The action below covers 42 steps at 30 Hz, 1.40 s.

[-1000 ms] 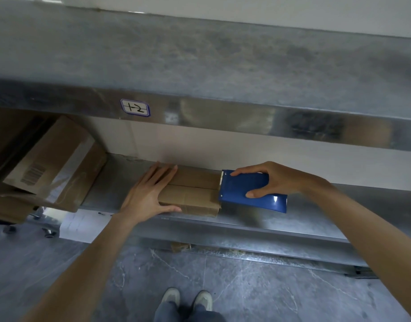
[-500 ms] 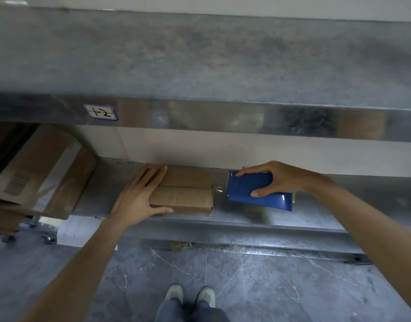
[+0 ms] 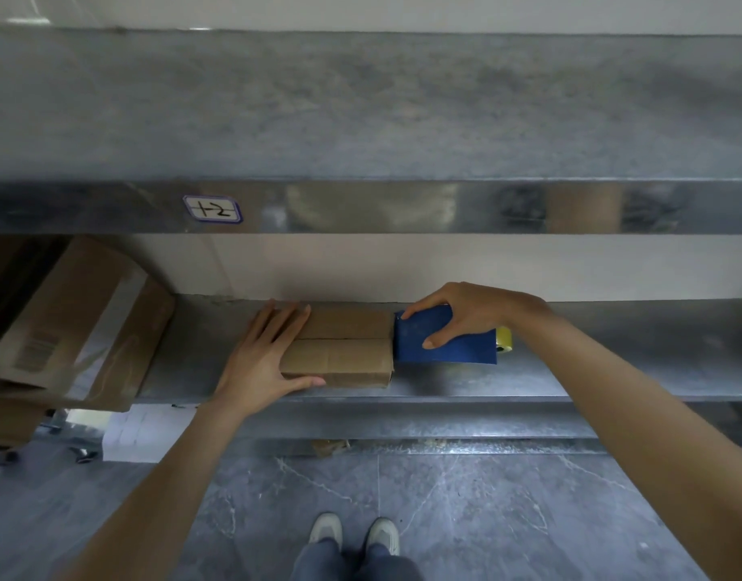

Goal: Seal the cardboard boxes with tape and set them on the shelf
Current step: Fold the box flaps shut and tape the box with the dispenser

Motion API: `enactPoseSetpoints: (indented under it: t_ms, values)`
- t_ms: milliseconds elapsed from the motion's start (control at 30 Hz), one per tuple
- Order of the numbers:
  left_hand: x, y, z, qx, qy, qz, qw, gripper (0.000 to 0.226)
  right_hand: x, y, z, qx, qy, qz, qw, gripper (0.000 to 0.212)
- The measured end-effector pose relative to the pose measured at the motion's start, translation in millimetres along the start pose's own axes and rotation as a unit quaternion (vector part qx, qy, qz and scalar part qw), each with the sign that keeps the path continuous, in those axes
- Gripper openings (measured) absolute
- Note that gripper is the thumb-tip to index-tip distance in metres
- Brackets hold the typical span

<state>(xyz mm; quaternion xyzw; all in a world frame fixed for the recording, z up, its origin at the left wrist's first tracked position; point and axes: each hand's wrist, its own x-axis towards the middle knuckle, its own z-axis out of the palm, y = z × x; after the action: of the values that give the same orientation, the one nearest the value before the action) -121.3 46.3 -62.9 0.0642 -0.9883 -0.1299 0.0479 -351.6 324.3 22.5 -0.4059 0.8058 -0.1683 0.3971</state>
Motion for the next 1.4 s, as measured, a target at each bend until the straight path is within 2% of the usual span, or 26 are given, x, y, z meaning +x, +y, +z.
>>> enactPoseSetpoints:
  t_ms: [200,367,567,767,967,1067,1167,1233,1300,1400]
  values:
    - [0.5,-0.5,0.4,-0.011,0.006,0.007,1.0,0.108,-2.9,-14.2,3.3,-0.015,0.022,0.022,0.999,0.054]
    - [0.2,-0.1,1.0,-0.02,0.008,0.007,1.0,0.109,15.9,-14.4,38.5,-0.095,0.016,0.062,0.993,0.068]
    - [2.1,-0.1,-1.0,-0.058,0.011,-0.013,0.998,0.11,-3.2,3.5,32.1,0.025,0.117,0.097,0.988,0.054]
    - [1.5,1.0,-3.2,-0.067,0.017,-0.015,0.997,0.11,-8.0,13.5,52.8,0.226,0.238,0.129,0.936,0.047]
    - [0.1,1.4,-5.4,-0.065,0.012,-0.016,0.998,0.11,-5.3,6.4,60.6,0.292,0.302,0.125,0.899,0.049]
    - [-3.2,-3.0,-6.0,-0.065,0.018,-0.019,0.998,0.11,-2.7,2.5,72.5,0.21,0.342,0.101,0.91,0.057]
    - [-7.7,-8.8,-8.0,-0.068,0.024,-0.025,0.997,0.11,3.5,-0.3,92.8,-0.003,0.332,0.121,0.936,0.062]
    - [-8.9,-9.0,-9.2,-0.069,0.028,-0.025,0.997,0.109,7.8,-1.4,104.2,-0.111,0.317,0.144,0.931,0.062]
    - [-9.6,-7.9,-8.8,-0.083,0.035,-0.028,0.996,0.106,10.7,-1.5,111.8,-0.163,0.308,0.16,0.924,0.063]
    - [-11.2,-12.0,-4.9,-0.124,0.051,-0.019,0.991,0.099,15.1,1.4,118.1,-0.174,0.304,0.157,0.923,0.064]
